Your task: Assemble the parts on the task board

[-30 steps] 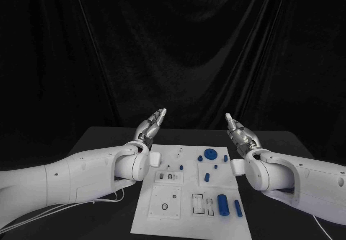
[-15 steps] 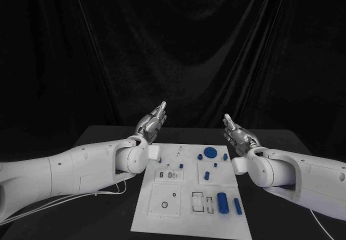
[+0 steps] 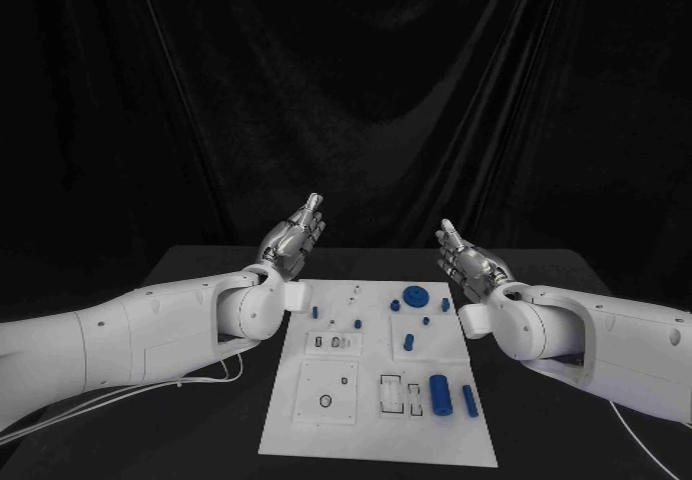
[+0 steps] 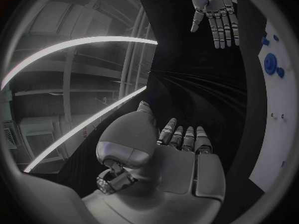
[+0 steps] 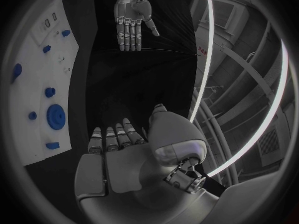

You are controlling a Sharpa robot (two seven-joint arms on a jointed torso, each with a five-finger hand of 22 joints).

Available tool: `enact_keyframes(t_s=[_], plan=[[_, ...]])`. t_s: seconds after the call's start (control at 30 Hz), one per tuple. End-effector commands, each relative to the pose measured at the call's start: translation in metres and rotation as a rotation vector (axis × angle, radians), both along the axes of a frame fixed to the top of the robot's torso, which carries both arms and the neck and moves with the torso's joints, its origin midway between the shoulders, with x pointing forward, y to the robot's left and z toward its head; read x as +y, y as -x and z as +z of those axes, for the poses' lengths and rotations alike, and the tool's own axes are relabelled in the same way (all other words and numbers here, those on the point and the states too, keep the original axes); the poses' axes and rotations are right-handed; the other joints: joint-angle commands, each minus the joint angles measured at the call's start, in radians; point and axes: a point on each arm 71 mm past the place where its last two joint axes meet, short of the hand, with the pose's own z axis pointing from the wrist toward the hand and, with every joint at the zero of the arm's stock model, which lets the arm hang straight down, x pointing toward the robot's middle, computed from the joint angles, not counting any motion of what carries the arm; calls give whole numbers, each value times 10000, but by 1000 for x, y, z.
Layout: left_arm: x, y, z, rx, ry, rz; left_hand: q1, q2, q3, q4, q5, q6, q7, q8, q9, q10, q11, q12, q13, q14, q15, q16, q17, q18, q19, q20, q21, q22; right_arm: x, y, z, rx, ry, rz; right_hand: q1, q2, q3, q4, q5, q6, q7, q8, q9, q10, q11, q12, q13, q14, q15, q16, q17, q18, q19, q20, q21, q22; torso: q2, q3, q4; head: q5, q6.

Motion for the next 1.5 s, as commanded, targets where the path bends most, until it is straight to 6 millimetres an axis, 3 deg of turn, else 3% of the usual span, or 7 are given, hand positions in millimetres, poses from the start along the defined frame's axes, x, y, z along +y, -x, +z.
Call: enact_keyframes(t_s=[0.03, 0.27, 0.37, 0.77, 0.93, 1.27, 1.5], plan=[[4, 1, 2, -219, 360, -65, 122, 10, -22, -6, 28, 43, -2, 59, 15, 17, -84, -65, -11, 14, -266, -37, -17, 139, -8, 155, -57, -16, 2, -2, 4, -65, -230, 370, 191, -32, -48, -17, 29, 33, 105, 41, 9, -6, 115, 60, 10, -3, 128, -37, -16, 131, 0, 341, -37, -16, 1, 0, -8, -71, -183], [25, 5, 7, -987, -449, -105, 293, -67, -25, -9, 70, 81, 22, 64, 19, 17, -63, -65, -11, 14, 22, -37, -17, 413, -8, 747, -57, -16, -3, -6, 25, -1285, 1024, 1360, 827, -211, 20, -55, 488, 359, 485, 108, 36, 141, 528, 312, 43, 14, 1561, -30, -9, 166, 4, 1763, -34, -13, 22, 13, -31, -228, -487], [31, 7, 10, -1505, -1001, -227, 472, -123, 7, -13, 206, 91, 90, 63, 18, 17, -4, -65, -11, 14, 51, -37, -17, 530, -8, 931, -57, -16, -5, -8, 34, -1828, 1995, 1912, 1718, -424, 204, -83, 1515, 755, 702, -62, 39, 249, 785, 263, 43, 38, 1657, -22, 0, 220, 99, 1986, 34, 36, 37, 16, -43, -268, -606], [45, 24, 26, -3835, -3209, -1184, 2242, -534, 365, -12, 1866, 802, 376, 137, 81, 147, 320, -29, 27, 14, 582, -37, -17, 787, 5, 1669, -43, -4, -1, -16, 81, -4215, 7195, 4302, 3982, -1111, 477, -465, 1668, 1726, 590, -1239, 38, 1312, 1708, 576, 140, 2512, 2454, 466, 412, -56, 2767, 2441, 1178, 561, 169, 16, 5, -243, -1047], [50, 33, 33, -4292, -3505, -1350, 2603, -542, 450, -18, 2177, 1156, 593, 161, 108, 304, 556, 3, 60, 14, 1010, -37, -17, 776, 143, 2050, 76, 81, 4, -18, 98, -5389, 9822, 5160, 4820, -1316, 914, -1003, 496, 3444, 828, -949, 181, 3353, 1862, 1362, 293, 8495, 2082, 1808, 1195, 265, 8060, 2288, 2681, 1019, 272, 19, 4, -165, -1251], [68, 44, 44, -4601, -3699, -1173, 2552, -530, 414, 6, 2122, 1255, 626, 167, 117, 338, 593, 10, 66, 14, 1030, -37, -17, 780, 156, 2138, 86, 85, 10, -14, 118, -7170, 14119, 6064, 5104, -2226, 2348, -1365, -156, 6642, 487, -1050, 372, 7110, 1388, 1002, 436, 13771, 462, 2499, 2640, 271, 12959, 662, 3188, 1062, 715, -5, 2, 139, -1481], [73, 51, 48, -4685, -3650, -1130, 2549, -540, 399, 7, 2126, 1337, 632, 180, 126, 365, 600, 16, 72, 14, 1021, -37, -17, 783, 153, 2159, 83, 82, 14, -9, 122, -7903, 15516, 6242, 5207, -2472, 2777, -1712, -139, 7365, 429, -1408, 363, 8422, 1076, 510, 443, 15056, -7, 4165, 4583, 200, 14156, 200, 4342, 1953, 1101, -48, 37, 161, -1434]])
